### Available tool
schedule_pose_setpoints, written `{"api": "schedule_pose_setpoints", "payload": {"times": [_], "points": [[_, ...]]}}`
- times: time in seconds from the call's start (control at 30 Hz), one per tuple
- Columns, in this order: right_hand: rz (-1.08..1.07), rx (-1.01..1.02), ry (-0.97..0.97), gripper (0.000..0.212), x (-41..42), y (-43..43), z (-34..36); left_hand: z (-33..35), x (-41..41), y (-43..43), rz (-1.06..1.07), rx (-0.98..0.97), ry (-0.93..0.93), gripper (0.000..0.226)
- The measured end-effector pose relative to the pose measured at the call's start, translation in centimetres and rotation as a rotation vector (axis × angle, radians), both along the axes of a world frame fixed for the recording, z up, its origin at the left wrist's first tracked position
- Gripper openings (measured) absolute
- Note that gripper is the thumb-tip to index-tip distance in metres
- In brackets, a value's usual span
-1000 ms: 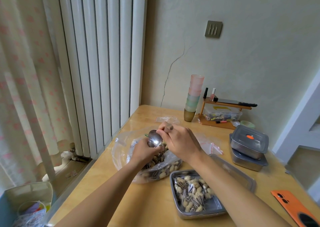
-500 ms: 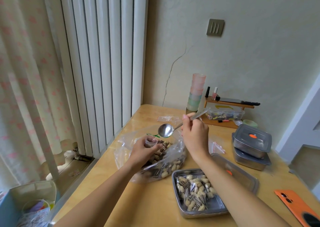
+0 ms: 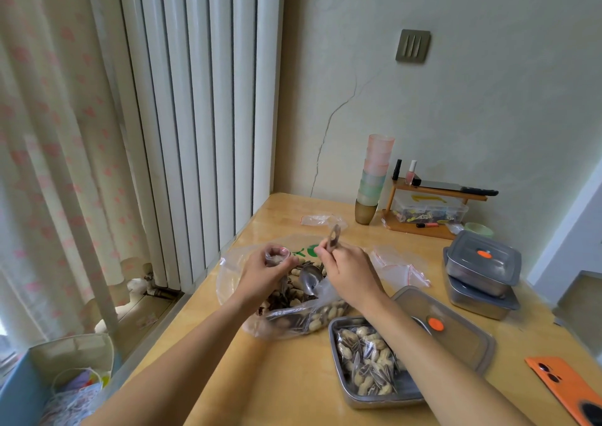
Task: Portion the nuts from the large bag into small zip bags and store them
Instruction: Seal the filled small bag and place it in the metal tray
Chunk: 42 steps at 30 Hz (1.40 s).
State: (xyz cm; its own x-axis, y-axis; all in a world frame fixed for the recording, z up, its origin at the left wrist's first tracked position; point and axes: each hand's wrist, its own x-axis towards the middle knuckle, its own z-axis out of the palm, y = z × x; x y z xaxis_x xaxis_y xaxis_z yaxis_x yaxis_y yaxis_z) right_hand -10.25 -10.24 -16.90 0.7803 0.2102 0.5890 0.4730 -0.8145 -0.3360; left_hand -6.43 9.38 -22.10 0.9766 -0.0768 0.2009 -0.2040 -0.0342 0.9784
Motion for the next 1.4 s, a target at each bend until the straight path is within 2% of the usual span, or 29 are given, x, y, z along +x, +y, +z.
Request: {"api": "schedule_pose_setpoints", "payload": {"times": [0.23, 0.4, 0.5, 0.6, 0.67, 0.8, 1.0, 1.1, 1.2, 1.27, 1.4], "points": [[-0.076, 0.154, 0.189, 0.042, -0.6, 1.0, 0.2, 1.5, 0.8, 0.4, 0.043, -0.123, 0.053, 0.033], [-0.161, 0.437, 0.381, 0.034, -0.6, 1.6, -0.4, 1.9, 1.6, 1.1, 0.014, -0.110, 0.044, 0.039], [-0.215, 0.589, 0.500, 0.034, -0.2, 1.7, -0.8, 1.9, 1.3, 0.8, 0.012, -0.123, 0.055, 0.034], [-0.277, 0.785, 0.538, 0.033, 0.2, 1.4, -1.0, 1.5, 1.2, 0.8, -0.006, -0.102, 0.061, 0.037], [-0.323, 0.834, 0.509, 0.034, 0.2, 0.9, -0.7, 1.1, 1.3, 1.0, -0.019, -0.085, 0.069, 0.040], [-0.417, 0.806, 0.371, 0.037, -0.1, -0.7, 0.6, 0.5, 1.3, 1.2, -0.013, -0.026, 0.067, 0.039], [-0.487, 0.819, 0.172, 0.038, 0.1, -2.1, 2.5, -0.1, 1.2, 0.0, 0.000, 0.274, 0.013, 0.028], [-0.464, 0.775, 0.105, 0.040, -0.3, -1.6, 3.4, -0.4, 1.2, -1.0, -0.016, 0.385, -0.025, 0.026], [-0.354, 0.712, 0.050, 0.038, -1.0, -0.5, 3.7, 0.0, 0.8, -2.1, -0.007, 0.435, -0.060, 0.023], [-0.247, 0.599, -0.025, 0.039, -1.3, 0.3, 3.6, 0.3, 0.5, -2.7, -0.027, 0.377, -0.031, 0.019], [0.041, 0.178, -0.256, 0.033, -1.7, 1.0, 3.5, -0.2, 0.7, -3.0, -0.083, 0.113, 0.123, 0.020]]}}
